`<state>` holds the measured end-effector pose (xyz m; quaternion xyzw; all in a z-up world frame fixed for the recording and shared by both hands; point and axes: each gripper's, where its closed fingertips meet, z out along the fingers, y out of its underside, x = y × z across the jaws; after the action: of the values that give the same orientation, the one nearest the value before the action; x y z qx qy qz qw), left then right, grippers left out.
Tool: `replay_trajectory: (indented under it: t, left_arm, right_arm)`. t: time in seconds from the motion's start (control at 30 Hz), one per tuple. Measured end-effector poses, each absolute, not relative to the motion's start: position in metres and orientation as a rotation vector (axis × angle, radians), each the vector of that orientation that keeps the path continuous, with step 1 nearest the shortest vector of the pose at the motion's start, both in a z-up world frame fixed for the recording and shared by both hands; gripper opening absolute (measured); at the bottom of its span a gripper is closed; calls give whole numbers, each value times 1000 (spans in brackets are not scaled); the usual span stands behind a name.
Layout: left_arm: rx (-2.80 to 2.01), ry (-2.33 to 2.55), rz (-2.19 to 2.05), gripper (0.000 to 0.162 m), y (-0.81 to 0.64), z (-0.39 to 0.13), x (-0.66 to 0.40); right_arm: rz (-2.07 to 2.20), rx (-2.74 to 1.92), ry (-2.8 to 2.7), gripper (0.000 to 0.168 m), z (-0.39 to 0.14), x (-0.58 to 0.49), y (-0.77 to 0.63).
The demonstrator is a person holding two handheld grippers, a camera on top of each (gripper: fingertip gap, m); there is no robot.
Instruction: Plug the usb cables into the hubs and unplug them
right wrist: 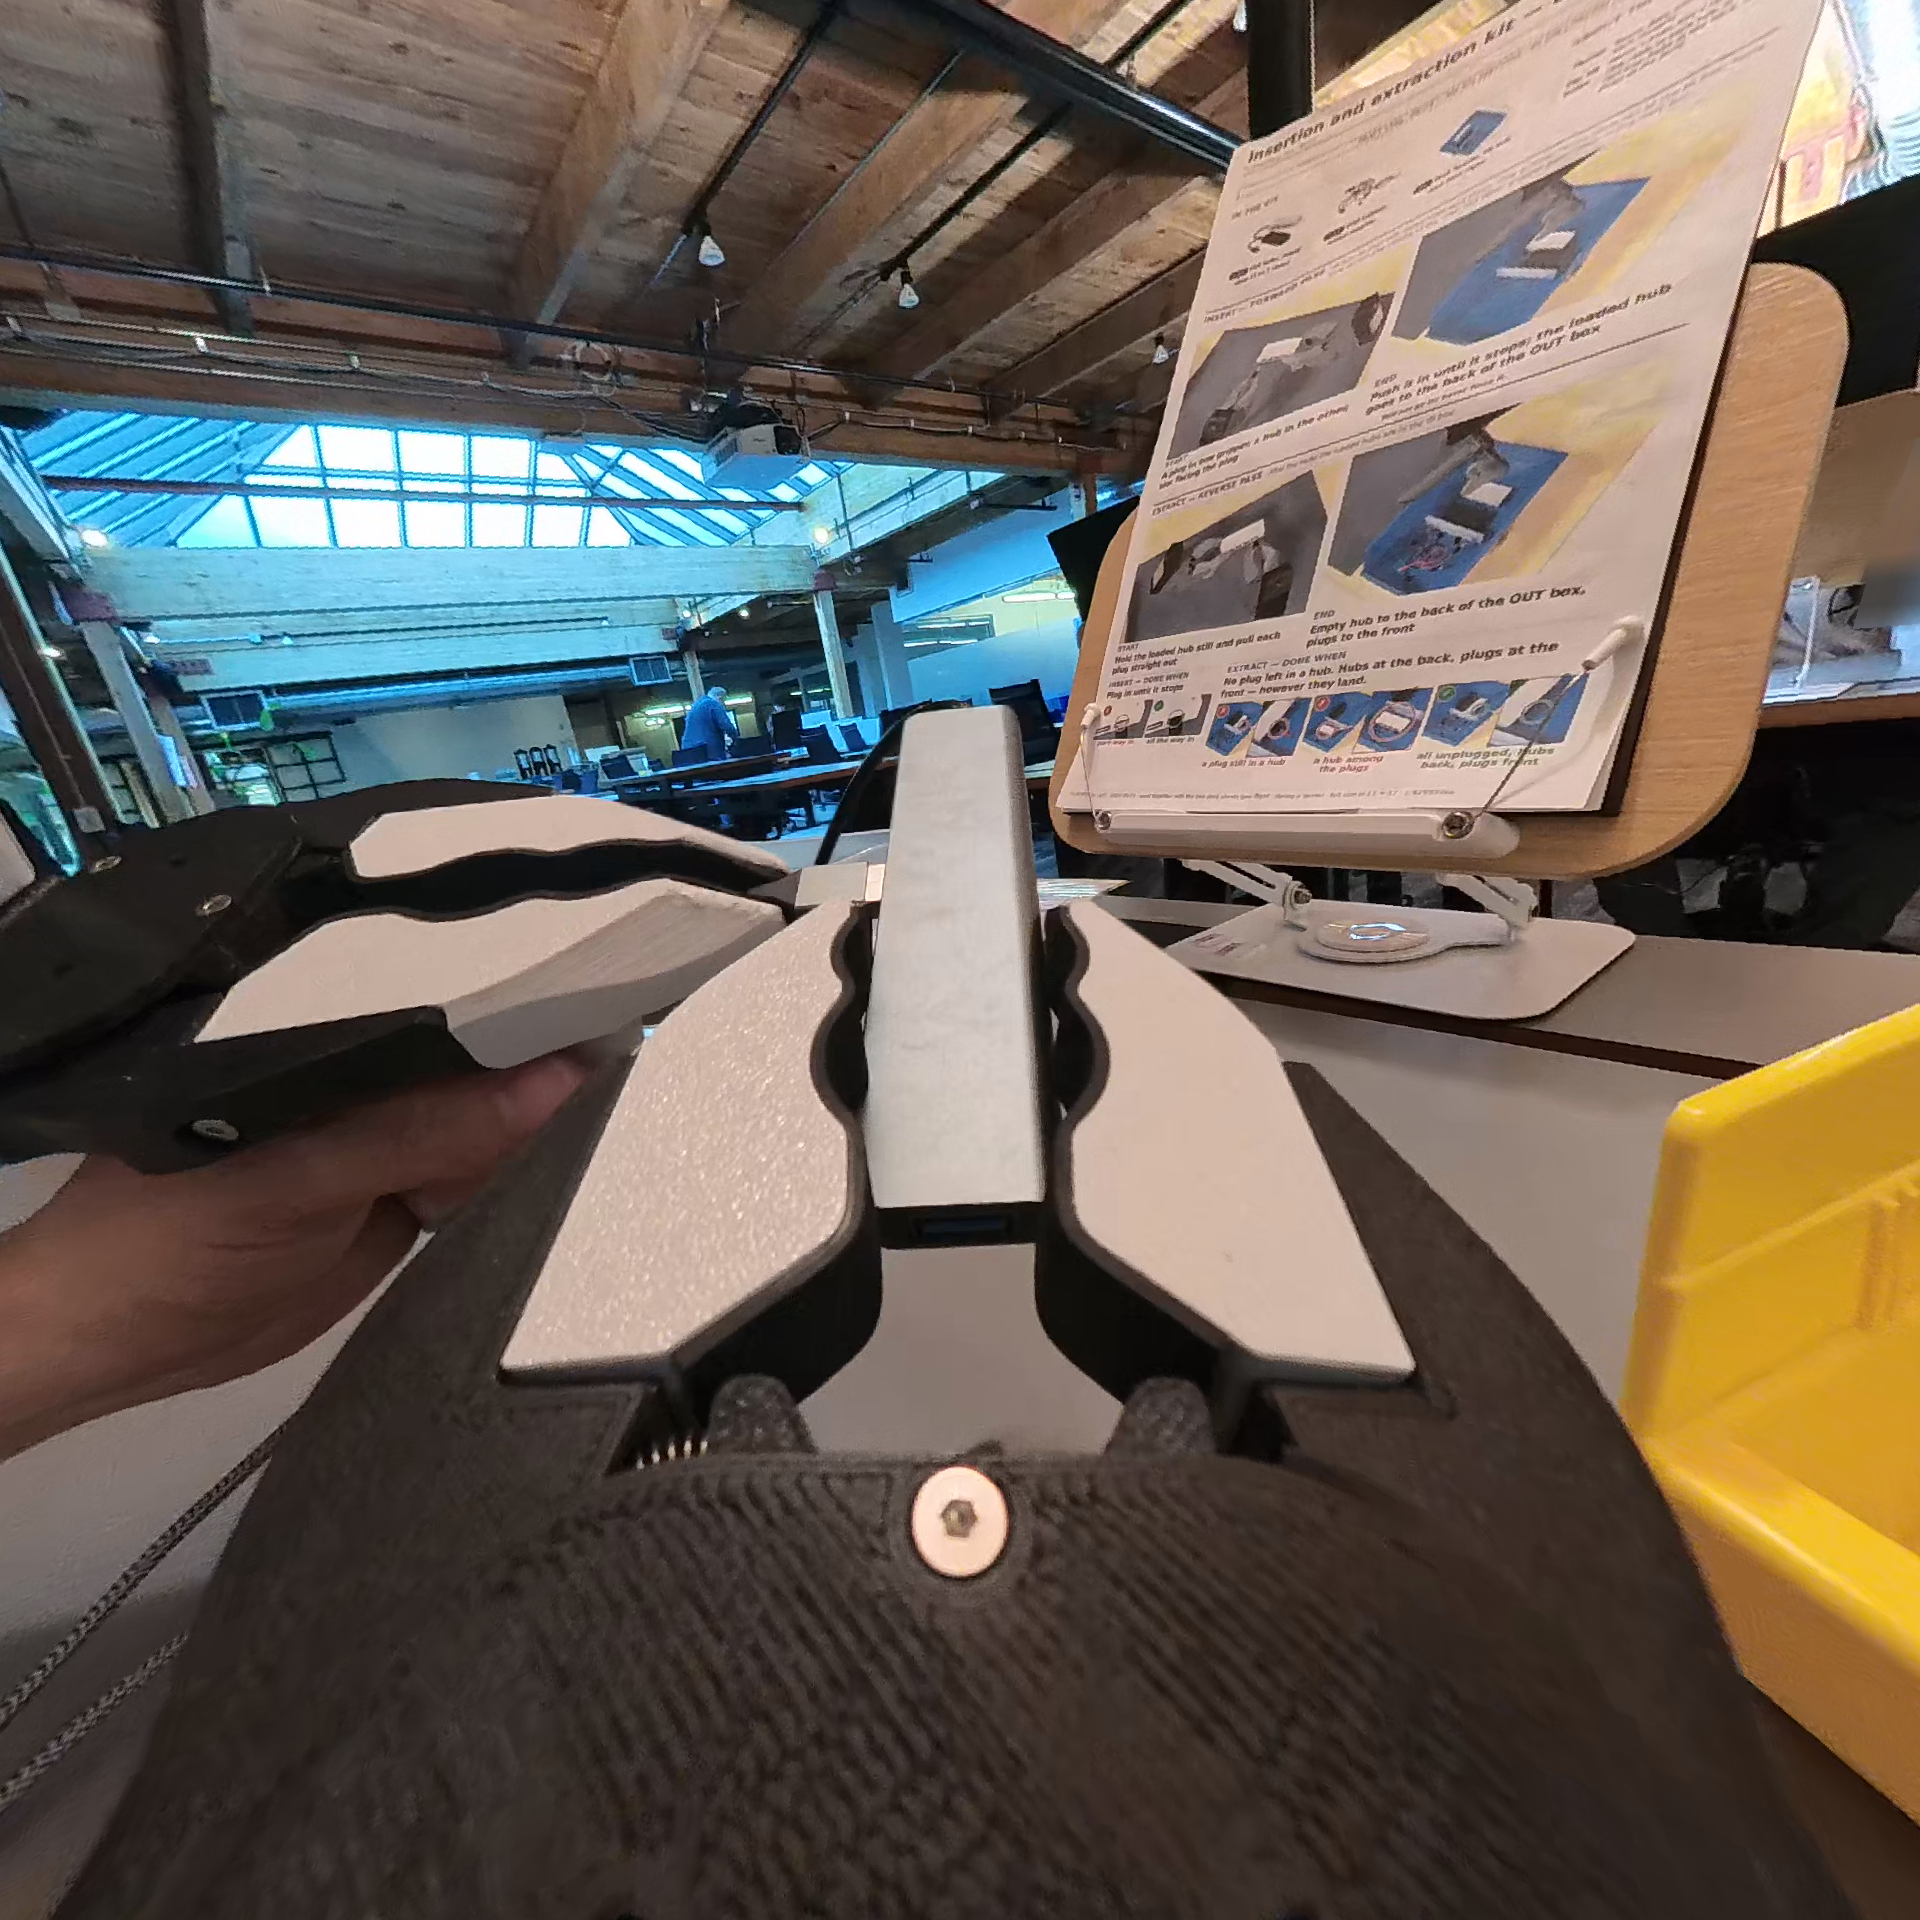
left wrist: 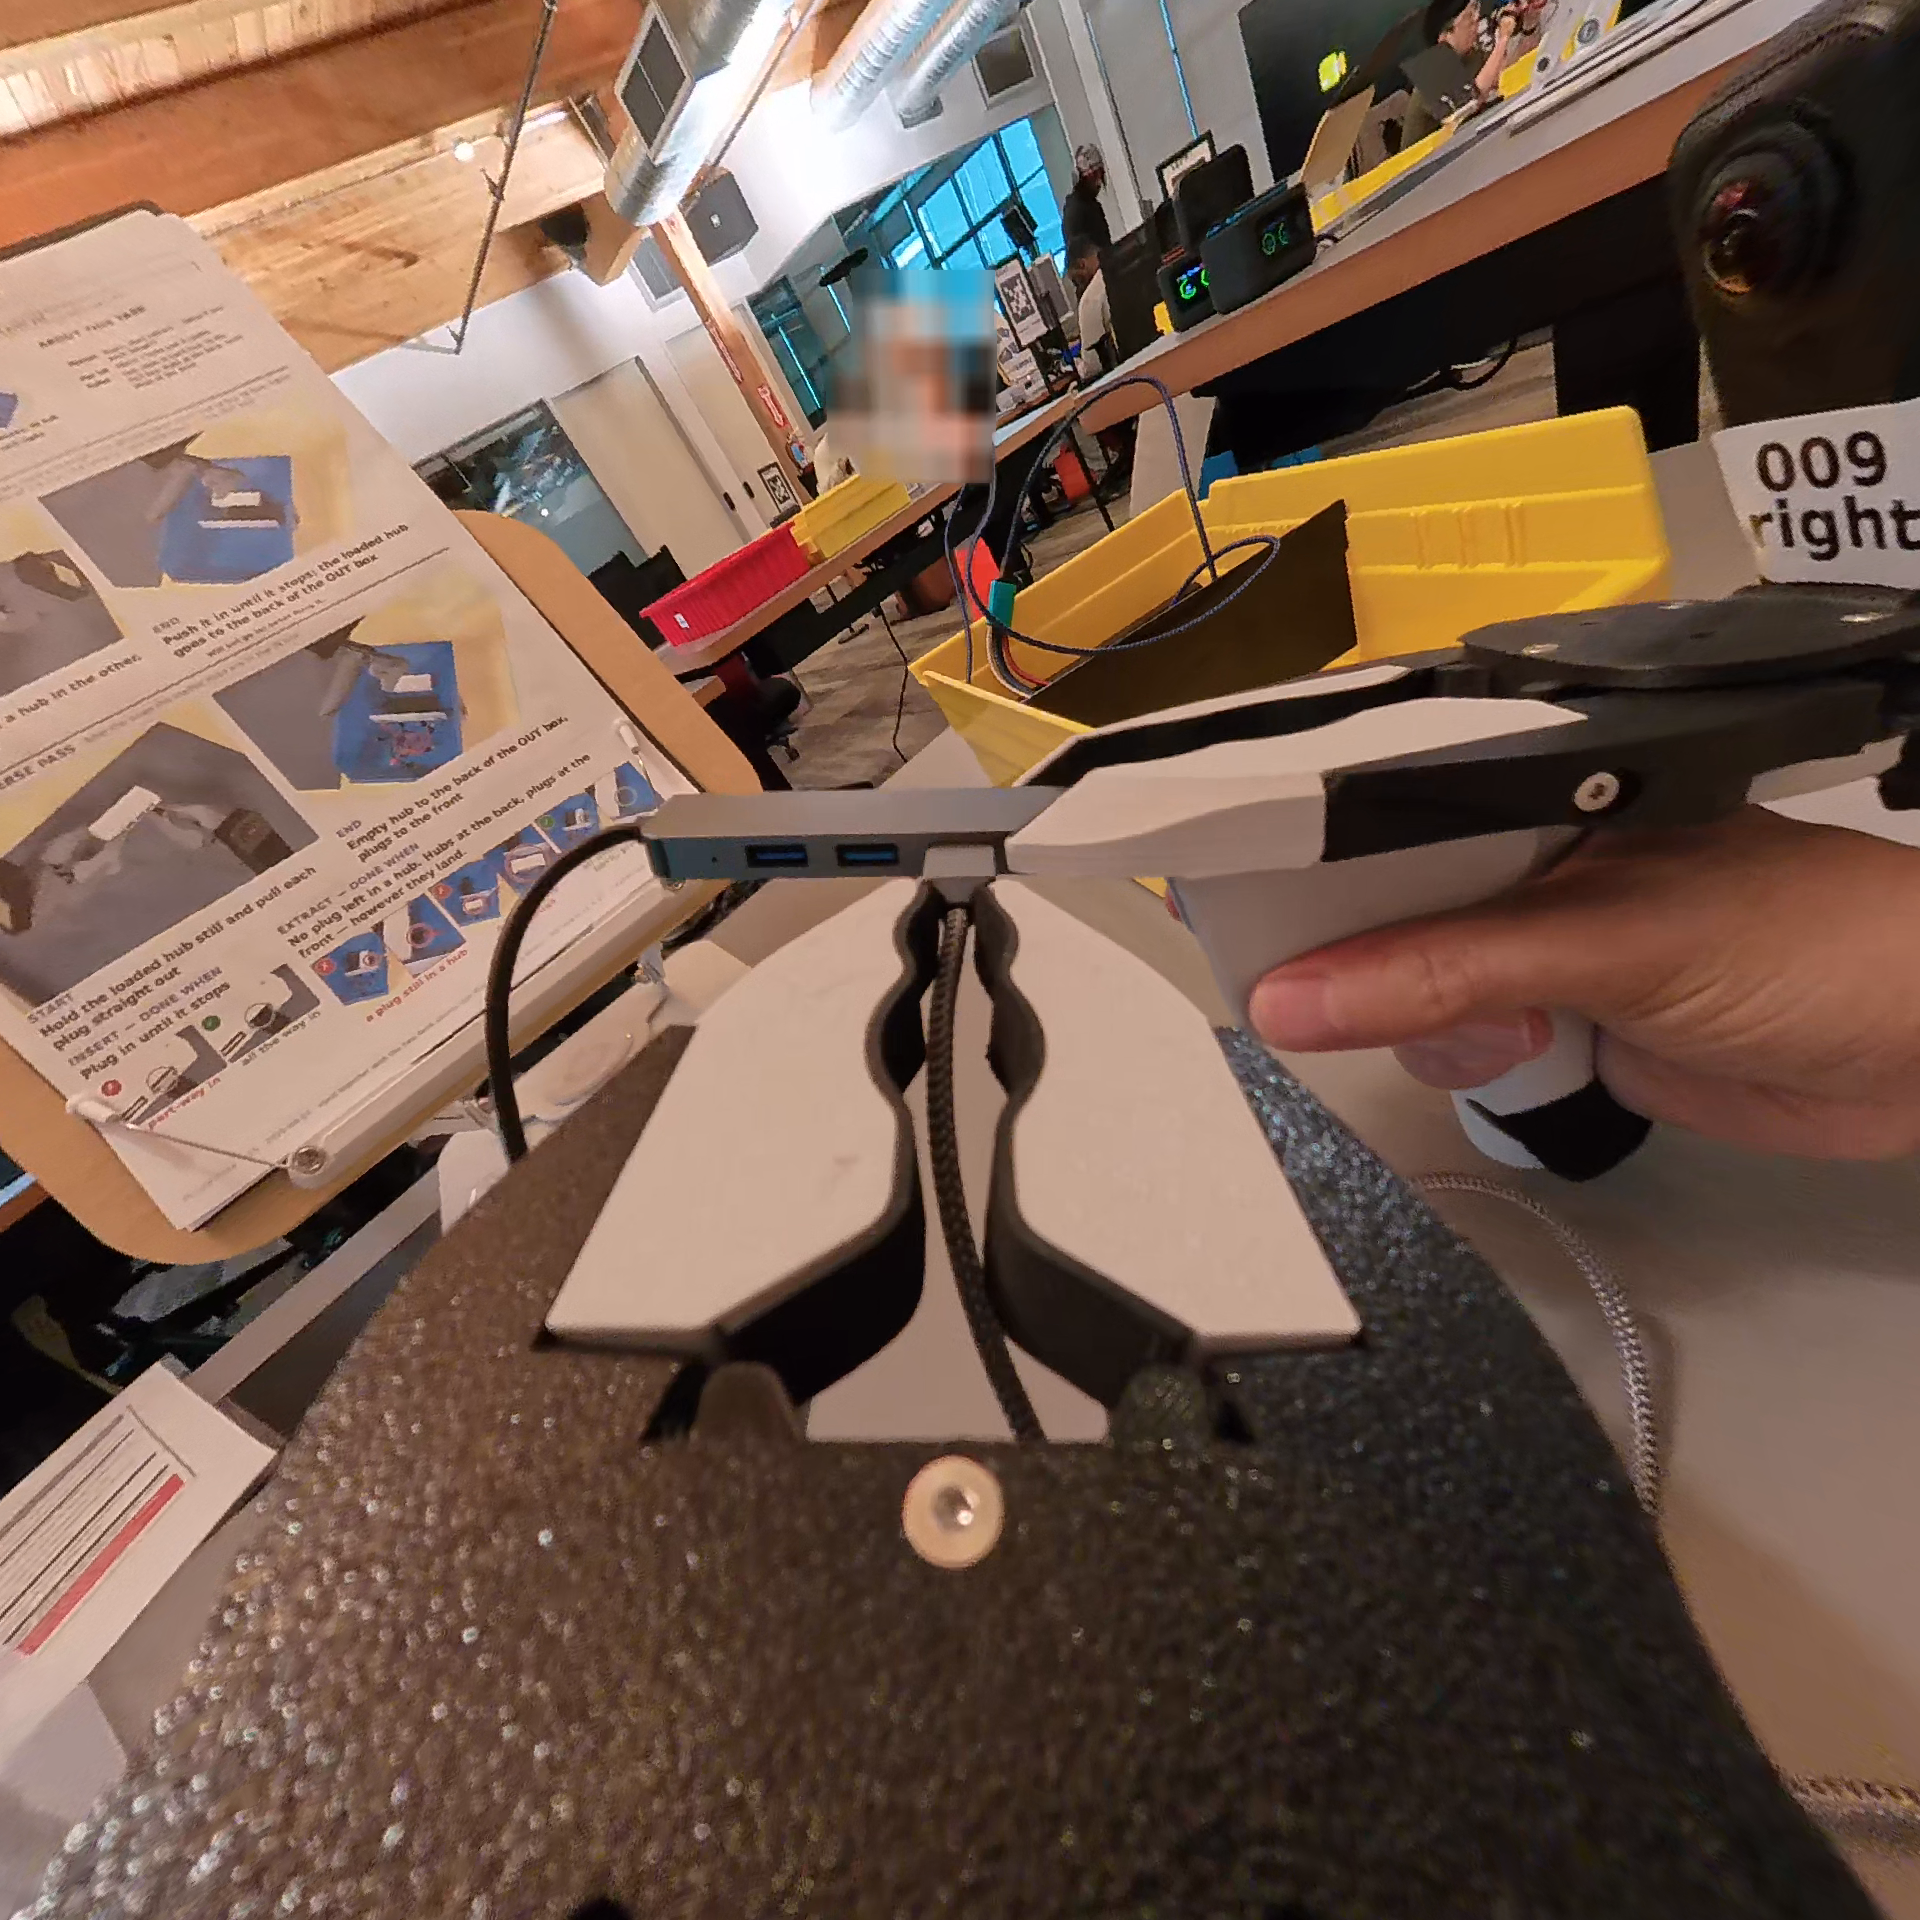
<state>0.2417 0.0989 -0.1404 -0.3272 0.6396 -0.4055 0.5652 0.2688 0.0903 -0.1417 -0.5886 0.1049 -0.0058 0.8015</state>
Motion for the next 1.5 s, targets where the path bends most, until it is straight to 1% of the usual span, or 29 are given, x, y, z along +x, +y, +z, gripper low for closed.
replay_trajectory:
  t: [0.17, 0.77, 1.0, 1.17, 1.27, 1.5]
  left_arm:
    - [-755, 1482, -970, 12, 98, -139, 243]
    - [-772, 1491, -912, 12, 102, -141, 240]
    - [-776, 1538, -872, 12, 104, -145, 241]
    - [-805, 1568, -870, 12, 108, -154, 242]
    - [-802, 1517, -930, 11, 107, -150, 239]
    - [-797, 1536, -924, 12, 107, -150, 243]
  right_arm:
    - [3, -1239, 241, 33, -140, 268, 91]
    - [31, -1261, 200, 33, -143, 261, 93]
    - [-20, -1312, 165, 33, -145, 260, 93]
    - [-71, -1337, 142, 33, -146, 260, 94]
    - [-31, -1333, 141, 33, -147, 257, 96]
    - [-7, -1323, 183, 34, -149, 261, 96]
